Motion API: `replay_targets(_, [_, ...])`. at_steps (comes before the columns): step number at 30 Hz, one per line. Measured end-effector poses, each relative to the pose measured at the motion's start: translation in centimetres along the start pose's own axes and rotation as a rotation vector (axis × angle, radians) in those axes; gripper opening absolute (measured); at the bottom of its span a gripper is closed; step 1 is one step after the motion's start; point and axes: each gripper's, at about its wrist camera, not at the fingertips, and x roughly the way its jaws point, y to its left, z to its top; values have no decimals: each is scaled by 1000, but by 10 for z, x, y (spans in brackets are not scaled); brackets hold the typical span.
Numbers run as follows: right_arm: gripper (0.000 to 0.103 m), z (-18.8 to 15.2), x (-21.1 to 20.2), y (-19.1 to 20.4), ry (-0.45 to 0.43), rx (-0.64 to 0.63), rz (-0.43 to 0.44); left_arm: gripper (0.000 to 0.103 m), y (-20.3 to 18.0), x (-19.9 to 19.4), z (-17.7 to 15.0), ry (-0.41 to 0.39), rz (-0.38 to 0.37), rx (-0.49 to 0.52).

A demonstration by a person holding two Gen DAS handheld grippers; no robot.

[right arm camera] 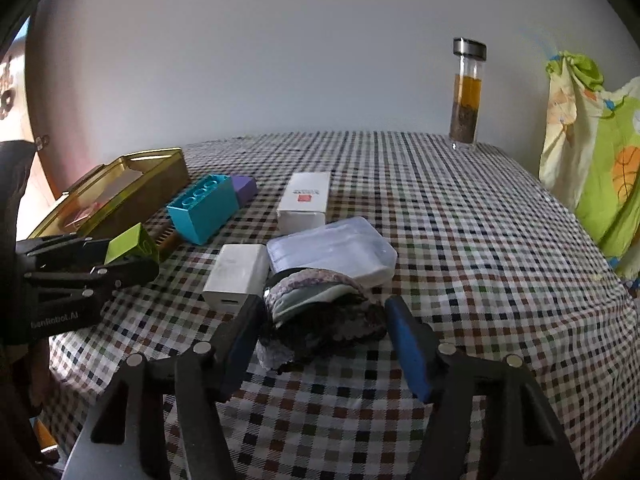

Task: Organize rigid objects
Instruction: 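Grasp the lime-green Lego block with the left tool while the right tool grasps the grey fabric pouch, then lift both held objects and carry them toward the gold tin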

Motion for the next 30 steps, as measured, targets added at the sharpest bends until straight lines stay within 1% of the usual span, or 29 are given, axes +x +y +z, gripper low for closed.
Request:
replay_targets(1, [63, 0, -1, 1, -6, -4, -3, 45, 0, 1, 1, -5, 3, -1])
replay_targets(9, [63, -2, -5, 2, -35, -15, -1, 45, -4, -6, 1, -52, 27, 7])
replay_targets(13, [62, -4, -14, 4, -95, -24, 3, 45, -5, -11, 1, -76, 40, 6])
replay_targets(22, [62, -10, -30, 4, -198, -22, 14, 45, -5, -18, 0, -121, 62, -2])
replay_targets(30, [62, -11, -34, 5, -227, -22, 15, 45, -4, -27, -2, -167, 84, -15])
